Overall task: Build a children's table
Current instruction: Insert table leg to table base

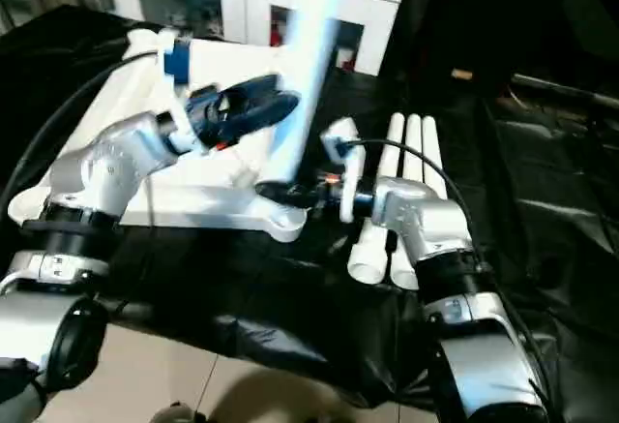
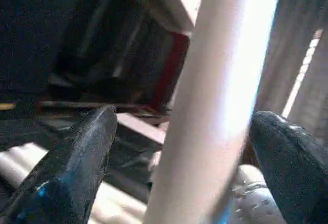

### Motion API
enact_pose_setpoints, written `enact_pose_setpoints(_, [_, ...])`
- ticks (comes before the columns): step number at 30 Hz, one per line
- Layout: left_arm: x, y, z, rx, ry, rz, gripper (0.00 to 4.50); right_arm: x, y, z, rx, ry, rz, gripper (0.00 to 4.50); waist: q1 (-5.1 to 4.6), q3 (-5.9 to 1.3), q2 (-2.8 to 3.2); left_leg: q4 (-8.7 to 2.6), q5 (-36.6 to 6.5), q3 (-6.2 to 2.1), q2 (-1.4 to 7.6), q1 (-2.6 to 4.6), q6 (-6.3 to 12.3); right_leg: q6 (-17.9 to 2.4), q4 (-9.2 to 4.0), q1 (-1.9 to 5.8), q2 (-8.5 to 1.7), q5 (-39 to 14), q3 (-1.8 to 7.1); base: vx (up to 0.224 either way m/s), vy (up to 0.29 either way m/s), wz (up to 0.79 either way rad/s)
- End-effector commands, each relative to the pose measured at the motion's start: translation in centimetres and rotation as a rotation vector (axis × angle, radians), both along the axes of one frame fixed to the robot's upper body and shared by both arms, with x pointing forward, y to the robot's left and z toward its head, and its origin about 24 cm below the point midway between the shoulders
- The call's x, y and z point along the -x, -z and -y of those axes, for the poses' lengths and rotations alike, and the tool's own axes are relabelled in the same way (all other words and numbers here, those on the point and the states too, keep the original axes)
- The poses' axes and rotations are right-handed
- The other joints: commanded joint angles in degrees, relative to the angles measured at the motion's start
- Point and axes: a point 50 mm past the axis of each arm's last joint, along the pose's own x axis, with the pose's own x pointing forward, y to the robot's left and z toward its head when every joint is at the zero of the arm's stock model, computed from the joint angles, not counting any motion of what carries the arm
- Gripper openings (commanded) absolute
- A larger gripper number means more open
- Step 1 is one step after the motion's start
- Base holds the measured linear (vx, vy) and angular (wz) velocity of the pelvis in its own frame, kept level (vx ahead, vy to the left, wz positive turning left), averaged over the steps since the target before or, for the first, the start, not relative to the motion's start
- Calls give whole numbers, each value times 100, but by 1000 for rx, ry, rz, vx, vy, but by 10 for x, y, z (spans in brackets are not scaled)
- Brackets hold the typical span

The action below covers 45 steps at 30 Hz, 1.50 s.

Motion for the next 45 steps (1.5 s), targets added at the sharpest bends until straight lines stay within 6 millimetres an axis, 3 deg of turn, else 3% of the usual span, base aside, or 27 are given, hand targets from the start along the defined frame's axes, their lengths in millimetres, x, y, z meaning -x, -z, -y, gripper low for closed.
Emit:
enact_pose_setpoints(1, [4, -6, 6, -6, 57, 16, 450, 2, -6, 3, 7, -28, 16, 263, 20, -466, -20, -330, -339, 62, 40, 29, 255, -1418, -365, 413, -327, 73, 155, 0, 0, 0])
enact_pose_setpoints(5, [7, -5, 7, -29, 83, 13, 450, 3, -7, 4, 15, -40, 10, 263, 1, -456, -15, -342, -415, 56, 50, 47, 199, -1353, -392, 394, -338, -154, 158, 0, 0, 0])
enact_pose_setpoints(12, [6, -11, 0, 11, 67, -47, 450, 6, -7, 7, 35, -61, -5, 263, 5, -467, -48, -329, -281, 55, 39, 48, 195, -1363, -364, 410, -336, 40, 158, 0, 0, 0])
enact_pose_setpoints(28, [7, -9, 0, -70, 43, -5, 315, 4, -3, 7, 81, -43, -4, 263, 9, -476, -85, -315, -160, 52, 39, 49, 181, -1399, -333, 431, -340, 279, 157, 0, 0, 0])
enact_pose_setpoints(34, [6, -12, -1, -51, 15, -2, 269, 2, -1, 7, 110, -21, 24, 263, 8, -477, -82, -312, -191, 52, 37, 50, 150, -1412, -331, 434, -338, 262, 157, 0, 0, 0])
enact_pose_setpoints(35, [7, -12, -1, -39, 24, -8, 262, 3, -1, 7, 107, -21, 22, 263, 6, -478, -55, -312, -181, 49, 43, 59, 162, -1432, -322, 428, -337, 306, 157, 0, 0, 0])
enact_pose_setpoints(43, [8, -8, 2, -28, 26, -20, 213, 1, 0, 7, 114, 10, 39, 263, -3, -486, -61, -303, -188, 52, 39, 58, 195, -1479, -321, 437, -328, 401, 156, 0, 0, 0])
enact_pose_setpoints(45, [7, -8, 3, -28, 9, -21, 204, -1, -1, 7, 94, 39, 47, 333, -2, -487, -55, -304, -208, 52, 39, 61, 182, -1479, -322, 432, -331, 378, 154, 0, 0, 0])
